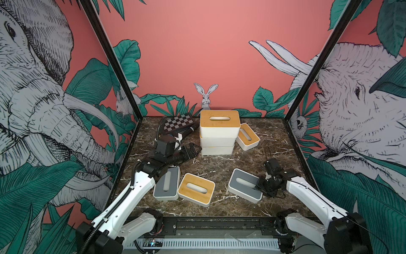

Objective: Stack the tissue boxes
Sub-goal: Pick up the tissue box from the center of the board.

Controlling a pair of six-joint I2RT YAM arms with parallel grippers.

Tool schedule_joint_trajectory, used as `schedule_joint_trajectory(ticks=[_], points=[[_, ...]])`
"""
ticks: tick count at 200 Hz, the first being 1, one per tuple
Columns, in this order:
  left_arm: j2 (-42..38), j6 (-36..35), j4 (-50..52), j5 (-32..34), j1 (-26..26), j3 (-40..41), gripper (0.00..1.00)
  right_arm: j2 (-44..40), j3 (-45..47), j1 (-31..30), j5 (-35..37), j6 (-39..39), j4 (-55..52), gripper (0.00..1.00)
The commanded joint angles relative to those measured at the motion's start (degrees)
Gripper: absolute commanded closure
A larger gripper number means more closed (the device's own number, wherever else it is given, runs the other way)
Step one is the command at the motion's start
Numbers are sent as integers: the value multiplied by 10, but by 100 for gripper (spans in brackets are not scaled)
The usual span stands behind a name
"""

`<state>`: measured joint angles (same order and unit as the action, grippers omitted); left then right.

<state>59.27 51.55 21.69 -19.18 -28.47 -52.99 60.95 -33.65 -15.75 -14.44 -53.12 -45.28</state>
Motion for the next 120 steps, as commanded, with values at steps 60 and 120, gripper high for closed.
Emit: schedule_joint_trajectory(ticks=[60,120], points=[[87,89,-158,69,-156,20,1,-14,42,38,-59,-61,66,68],[103,41,-123,53,-161,19,0,-47,20,42,-58,22,16,76]])
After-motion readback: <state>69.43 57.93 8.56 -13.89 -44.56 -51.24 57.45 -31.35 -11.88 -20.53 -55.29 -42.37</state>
